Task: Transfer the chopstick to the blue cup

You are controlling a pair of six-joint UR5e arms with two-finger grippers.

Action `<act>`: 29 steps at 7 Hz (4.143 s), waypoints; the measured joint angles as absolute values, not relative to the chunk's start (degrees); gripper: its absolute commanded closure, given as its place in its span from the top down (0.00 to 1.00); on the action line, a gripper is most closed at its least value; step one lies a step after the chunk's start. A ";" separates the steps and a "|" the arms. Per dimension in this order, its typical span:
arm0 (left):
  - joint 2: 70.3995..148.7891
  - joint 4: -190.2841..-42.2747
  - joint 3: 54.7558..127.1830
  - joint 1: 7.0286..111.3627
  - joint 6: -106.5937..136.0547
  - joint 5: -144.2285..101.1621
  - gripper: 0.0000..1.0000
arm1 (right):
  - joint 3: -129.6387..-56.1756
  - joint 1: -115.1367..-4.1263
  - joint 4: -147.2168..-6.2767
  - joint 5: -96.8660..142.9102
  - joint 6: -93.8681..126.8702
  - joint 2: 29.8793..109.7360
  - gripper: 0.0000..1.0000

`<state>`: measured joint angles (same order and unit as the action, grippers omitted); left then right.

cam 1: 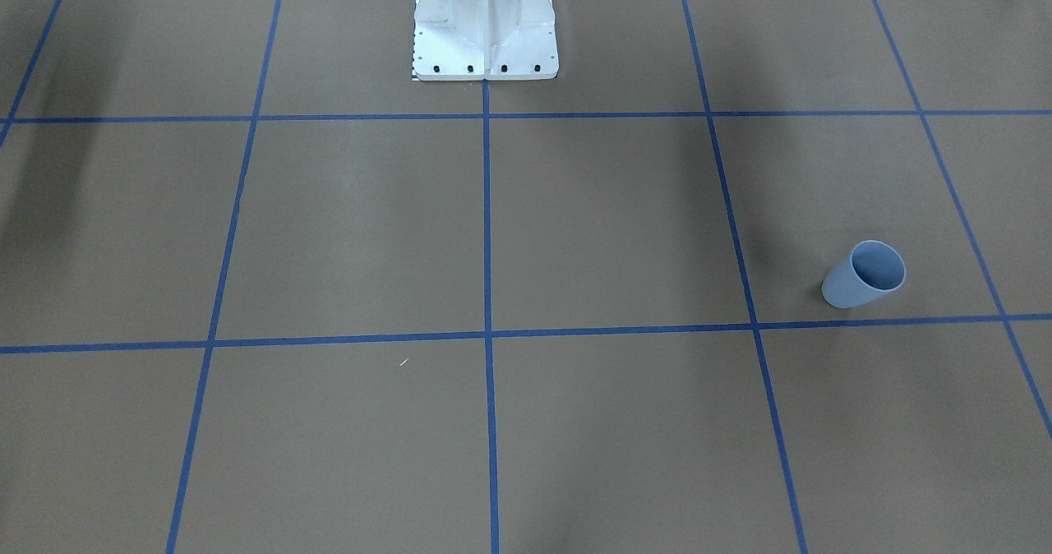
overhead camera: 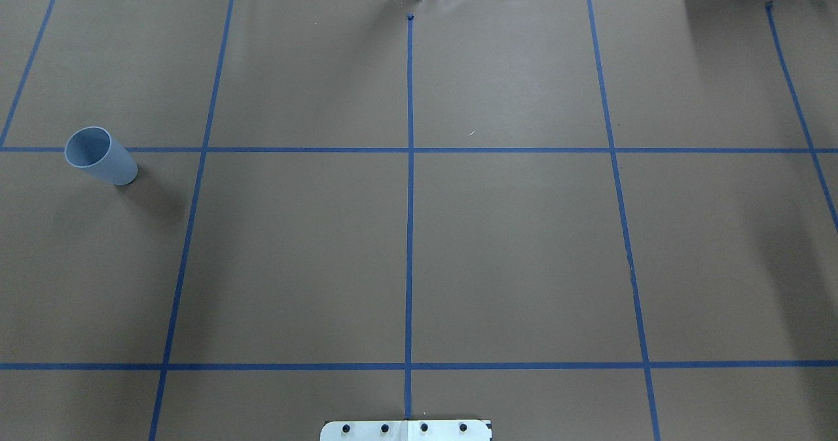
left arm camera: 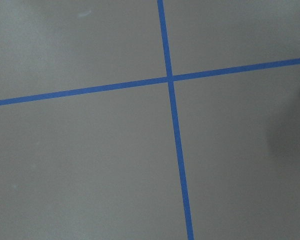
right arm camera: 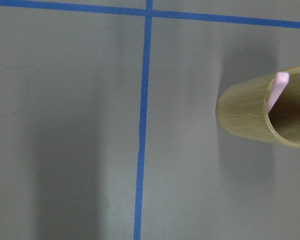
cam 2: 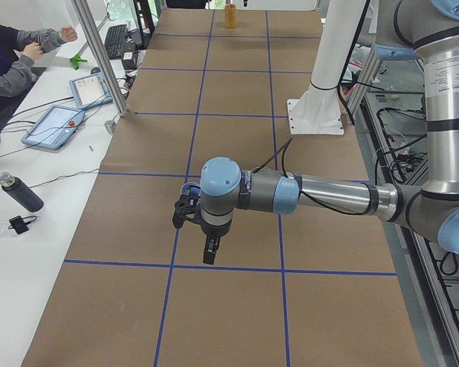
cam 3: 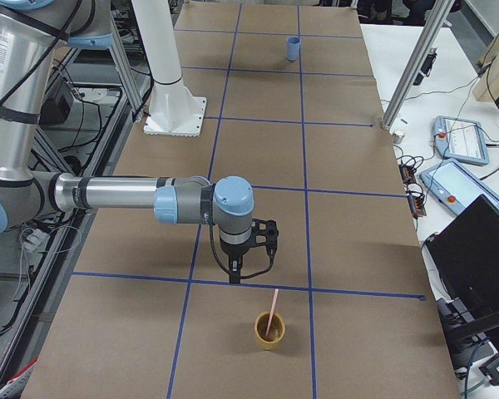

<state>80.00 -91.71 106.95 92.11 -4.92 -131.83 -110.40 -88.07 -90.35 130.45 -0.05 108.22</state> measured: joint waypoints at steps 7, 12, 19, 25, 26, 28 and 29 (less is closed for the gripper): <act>88.10 -118.27 97.51 91.10 -3.32 -132.09 1.00 | -108.00 -89.85 -68.32 138.70 6.00 106.39 1.00; 92.46 -119.14 97.38 73.00 29.30 -129.69 0.97 | -110.24 -74.68 -61.36 128.29 38.17 101.90 1.00; 97.75 -121.80 88.53 61.07 36.25 -121.65 0.20 | -110.04 -71.07 -61.17 125.38 40.33 101.50 1.00; 98.05 -127.57 86.79 59.93 36.29 -126.40 0.00 | -110.04 -71.02 -61.12 125.34 40.34 101.43 1.00; 98.69 -125.37 89.34 60.33 36.68 -127.81 0.00 | -110.04 -71.01 -61.09 125.35 40.34 101.42 1.00; 104.12 -115.90 96.25 58.68 45.30 -127.29 0.00 | -110.04 -71.01 -61.07 125.49 40.34 101.44 1.00; 107.68 -113.18 97.98 54.69 52.38 -123.98 0.00 | -110.04 -71.01 -61.03 125.53 40.34 101.47 1.00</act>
<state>107.68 -113.18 97.98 54.69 52.38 -123.98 -110.04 -71.01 -61.03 125.53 40.34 101.47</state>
